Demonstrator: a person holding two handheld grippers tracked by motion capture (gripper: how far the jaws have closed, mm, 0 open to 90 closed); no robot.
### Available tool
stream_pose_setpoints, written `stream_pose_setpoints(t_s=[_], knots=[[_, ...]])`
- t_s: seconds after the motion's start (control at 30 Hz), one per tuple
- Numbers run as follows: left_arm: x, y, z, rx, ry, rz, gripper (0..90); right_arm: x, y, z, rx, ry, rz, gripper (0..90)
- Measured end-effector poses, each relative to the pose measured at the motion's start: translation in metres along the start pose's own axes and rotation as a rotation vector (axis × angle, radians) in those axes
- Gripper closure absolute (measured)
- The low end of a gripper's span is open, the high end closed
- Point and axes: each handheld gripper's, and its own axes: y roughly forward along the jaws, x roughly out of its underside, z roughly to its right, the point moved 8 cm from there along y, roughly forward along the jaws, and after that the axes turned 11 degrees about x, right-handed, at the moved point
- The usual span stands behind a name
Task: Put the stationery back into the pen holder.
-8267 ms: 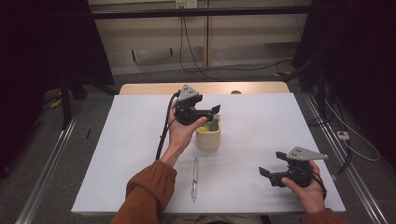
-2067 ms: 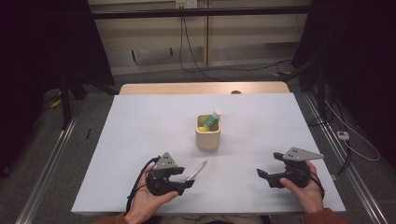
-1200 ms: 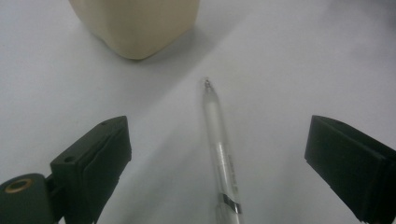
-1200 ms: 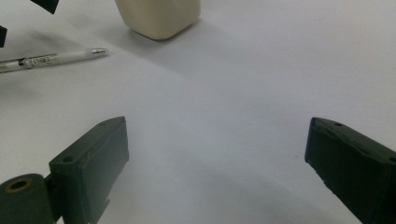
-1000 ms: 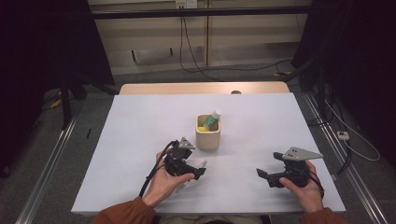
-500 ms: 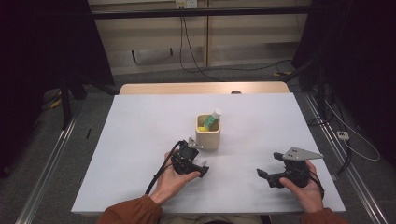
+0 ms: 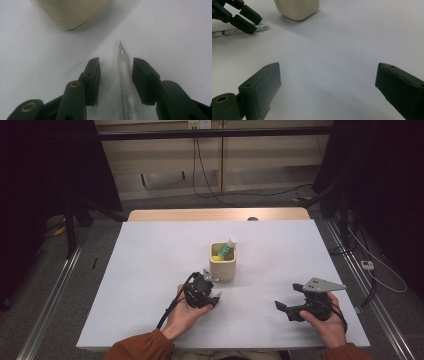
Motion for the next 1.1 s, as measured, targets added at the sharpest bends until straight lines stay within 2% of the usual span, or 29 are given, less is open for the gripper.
stream_pose_setpoints(t_s=[0.07,0.1,0.33,0.57,0.97,1.1], knots=[[0.0,-0.0003,0.0008,-0.001,-0.003,-0.008,61.5,-0.0001,0.0001,0.0001,0.0,0.0,0.001,6.2],[0.0,-0.0006,0.0012,0.013,-0.001,-0.013,62.9,-0.0001,0.0002,0.0001,0.0,-0.001,0.001,6.2],[-0.0005,0.0001,0.0027,0.012,-0.003,-0.022,67.6,0.0002,0.0004,-0.0007,-0.004,-0.007,-0.001,6.2],[-0.0009,0.001,0.0046,0.04,-0.021,-0.024,78.6,0.0002,0.0003,-0.0006,-0.003,-0.007,-0.001,6.2],[-0.0012,0.0005,0.0045,0.047,-0.024,-0.021,81.0,0.0002,0.0003,-0.0004,-0.004,-0.006,0.0,6.3],[-0.0011,0.0,0.0044,0.055,-0.039,-0.02,81.0,0.0001,0.0001,-0.0002,-0.004,-0.003,0.0,6.2]])
